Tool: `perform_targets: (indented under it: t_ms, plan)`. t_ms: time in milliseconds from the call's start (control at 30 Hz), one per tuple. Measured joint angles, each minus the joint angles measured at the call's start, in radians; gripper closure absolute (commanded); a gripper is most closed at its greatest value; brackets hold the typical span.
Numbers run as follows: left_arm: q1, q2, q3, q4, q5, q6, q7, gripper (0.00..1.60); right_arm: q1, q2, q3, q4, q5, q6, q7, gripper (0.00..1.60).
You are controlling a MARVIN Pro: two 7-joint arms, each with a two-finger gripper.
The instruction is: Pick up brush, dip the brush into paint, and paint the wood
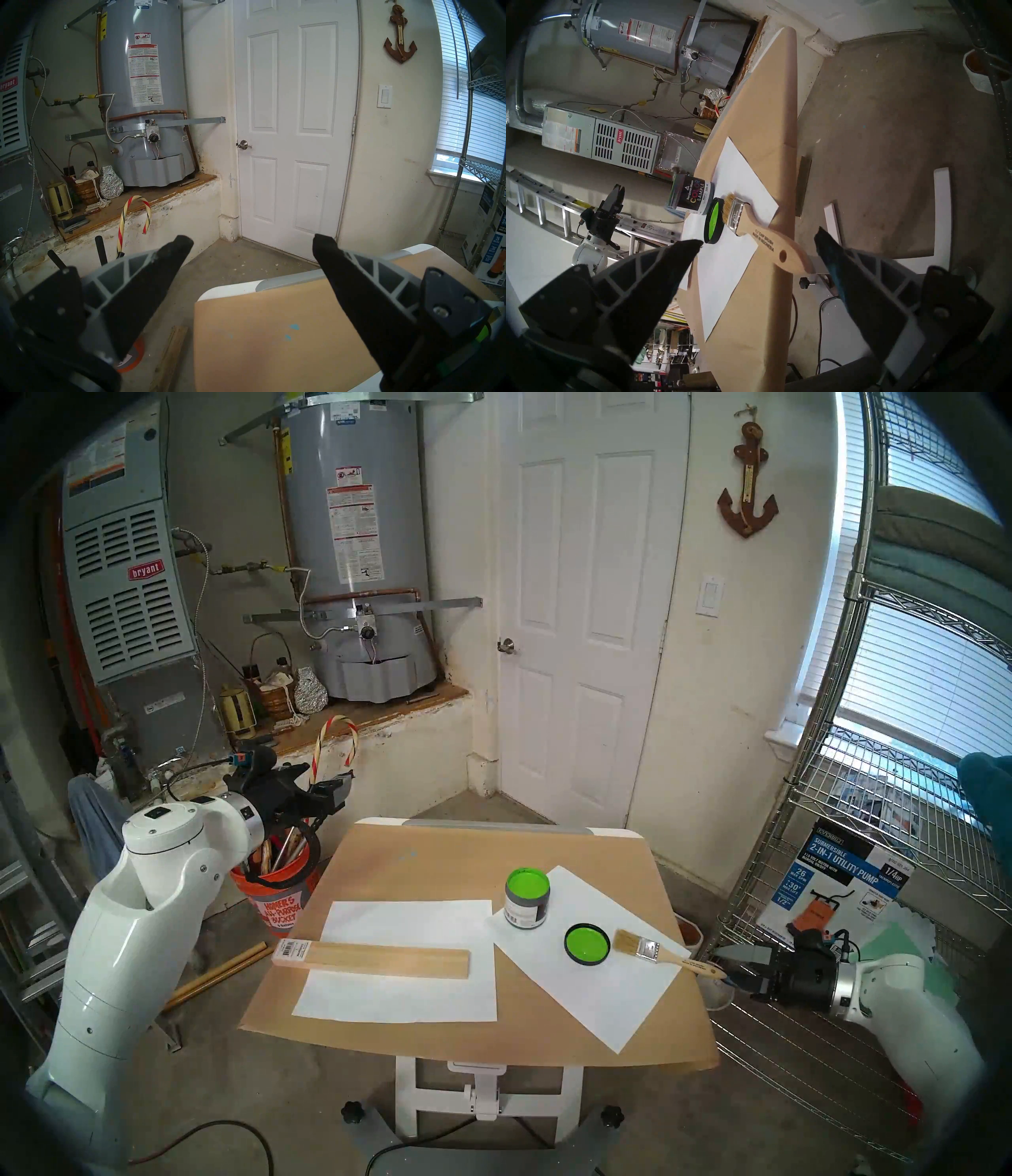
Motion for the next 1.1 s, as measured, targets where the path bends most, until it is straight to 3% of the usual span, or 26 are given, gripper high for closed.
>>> perform_targets:
  t_ms: [800, 833, 1100]
  plan:
    - [0.0, 0.0, 0.0, 0.0, 0.0, 0.0, 0.0, 0.0, 0.017, -0.033, -0.003, 0.0, -0.008, 0.004, -0.02, 0.0]
    - [0.0, 0.0, 0.0, 0.0, 0.0, 0.0, 0.0, 0.0, 0.019, -0.034, -0.003, 0.0, -0.008, 0.004, -0.021, 0.14]
    - [0.0, 0.0, 0.0, 0.0, 0.0, 0.0, 0.0, 0.0, 0.028, -0.043, -0.005, 0.001, -0.012, 0.012, -0.039, 0.25]
